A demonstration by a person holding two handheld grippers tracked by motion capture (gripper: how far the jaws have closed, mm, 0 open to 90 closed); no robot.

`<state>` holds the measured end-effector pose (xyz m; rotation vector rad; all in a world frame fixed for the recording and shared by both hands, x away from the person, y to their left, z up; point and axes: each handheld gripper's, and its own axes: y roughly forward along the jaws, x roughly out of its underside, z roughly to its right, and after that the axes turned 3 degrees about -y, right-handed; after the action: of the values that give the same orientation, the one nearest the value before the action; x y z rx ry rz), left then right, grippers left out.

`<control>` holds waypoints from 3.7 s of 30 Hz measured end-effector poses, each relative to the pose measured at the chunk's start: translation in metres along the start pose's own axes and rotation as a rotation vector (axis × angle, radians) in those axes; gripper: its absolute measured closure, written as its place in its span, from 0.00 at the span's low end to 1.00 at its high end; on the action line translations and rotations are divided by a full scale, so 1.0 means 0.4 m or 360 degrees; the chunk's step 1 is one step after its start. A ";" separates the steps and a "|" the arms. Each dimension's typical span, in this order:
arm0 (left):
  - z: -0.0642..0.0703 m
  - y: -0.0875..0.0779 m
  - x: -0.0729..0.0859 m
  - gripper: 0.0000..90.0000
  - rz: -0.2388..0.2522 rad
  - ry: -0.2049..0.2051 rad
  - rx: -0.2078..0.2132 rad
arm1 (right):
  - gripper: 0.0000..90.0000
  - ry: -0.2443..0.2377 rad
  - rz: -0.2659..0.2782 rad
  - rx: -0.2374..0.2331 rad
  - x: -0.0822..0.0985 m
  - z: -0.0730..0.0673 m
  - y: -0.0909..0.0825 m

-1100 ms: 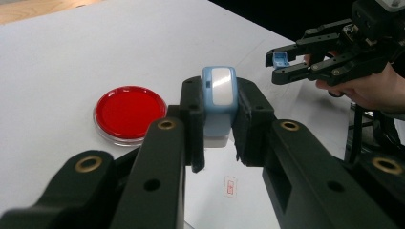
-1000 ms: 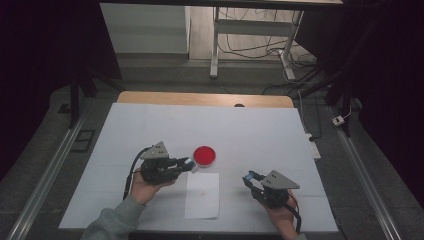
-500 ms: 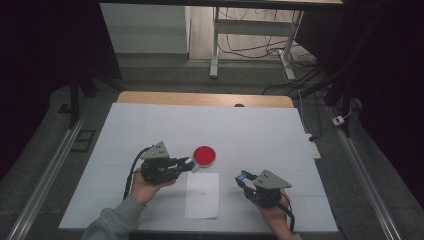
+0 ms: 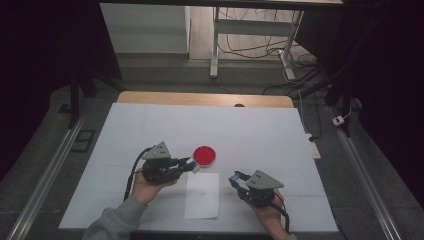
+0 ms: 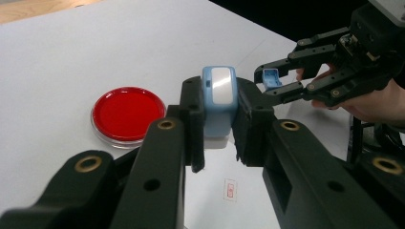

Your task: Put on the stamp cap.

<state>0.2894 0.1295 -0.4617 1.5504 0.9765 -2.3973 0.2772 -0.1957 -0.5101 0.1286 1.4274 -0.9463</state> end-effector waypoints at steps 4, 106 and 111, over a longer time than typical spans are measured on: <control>0.003 0.003 -0.001 0.83 0.0006 0.0001 0.0000 | 0.72 -0.0004 0.0008 -0.0007 -0.005 -0.010 0.008; 0.063 0.111 0.000 0.83 0.0016 0.0009 0.0007 | 0.72 -0.0034 0.0045 0.0014 -0.060 -0.102 0.117; 0.063 0.112 0.001 0.83 0.0017 0.0008 0.0007 | 0.72 -0.0032 0.0046 0.0019 -0.060 -0.102 0.117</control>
<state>0.2888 0.0799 -0.4753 1.5603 0.9616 -2.3911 0.2778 -0.1296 -0.5186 0.1475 1.3981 -0.9302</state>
